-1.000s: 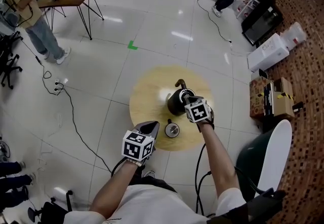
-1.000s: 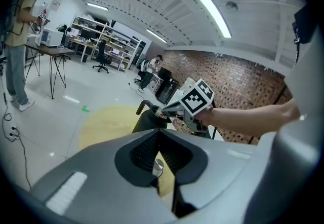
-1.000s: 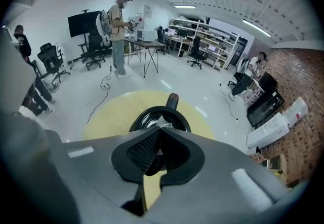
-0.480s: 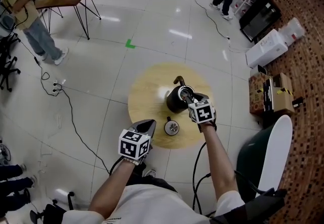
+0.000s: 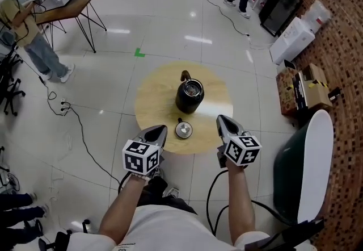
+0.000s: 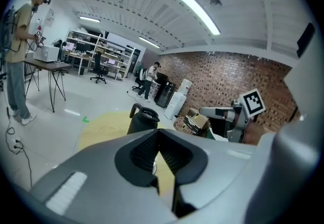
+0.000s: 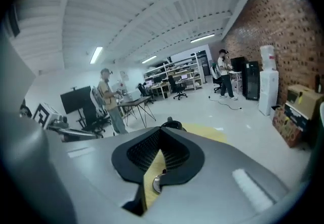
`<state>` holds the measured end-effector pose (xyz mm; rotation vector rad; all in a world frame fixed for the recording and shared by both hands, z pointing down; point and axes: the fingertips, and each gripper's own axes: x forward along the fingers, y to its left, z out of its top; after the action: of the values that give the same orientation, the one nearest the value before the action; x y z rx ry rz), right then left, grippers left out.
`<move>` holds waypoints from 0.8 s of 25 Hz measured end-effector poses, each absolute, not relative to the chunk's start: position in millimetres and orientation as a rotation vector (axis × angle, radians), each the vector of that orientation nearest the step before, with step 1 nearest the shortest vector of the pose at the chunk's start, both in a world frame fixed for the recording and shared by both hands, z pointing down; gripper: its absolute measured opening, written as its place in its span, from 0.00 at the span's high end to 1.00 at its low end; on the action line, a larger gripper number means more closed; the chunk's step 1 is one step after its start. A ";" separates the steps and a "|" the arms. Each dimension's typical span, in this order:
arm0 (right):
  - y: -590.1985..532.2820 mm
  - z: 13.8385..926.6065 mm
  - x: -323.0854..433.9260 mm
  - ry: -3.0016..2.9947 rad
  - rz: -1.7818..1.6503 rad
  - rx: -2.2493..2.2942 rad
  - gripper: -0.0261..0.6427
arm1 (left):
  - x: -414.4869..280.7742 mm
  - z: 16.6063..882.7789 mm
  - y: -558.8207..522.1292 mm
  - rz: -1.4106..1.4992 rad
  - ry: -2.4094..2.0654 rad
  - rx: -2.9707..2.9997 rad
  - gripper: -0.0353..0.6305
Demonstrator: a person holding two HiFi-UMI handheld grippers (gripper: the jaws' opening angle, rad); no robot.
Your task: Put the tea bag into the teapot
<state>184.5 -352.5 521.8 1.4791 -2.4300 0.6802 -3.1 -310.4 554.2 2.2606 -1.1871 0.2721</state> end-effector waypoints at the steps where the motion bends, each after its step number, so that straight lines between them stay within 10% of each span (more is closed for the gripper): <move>1: -340.4 516.9 190.3 -2.461 0.712 1.492 0.96 | 1.8 550.6 -301.5 0.278 -1.189 2.269 0.93; 20: -160.5 495.6 185.7 -2.647 0.890 1.517 0.96 | 32.7 524.0 -161.1 0.331 -1.150 2.393 0.93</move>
<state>185.7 -160.5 495.6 1.5165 -2.6471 0.8898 32.7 -161.1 524.0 2.3933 -1.1496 0.3313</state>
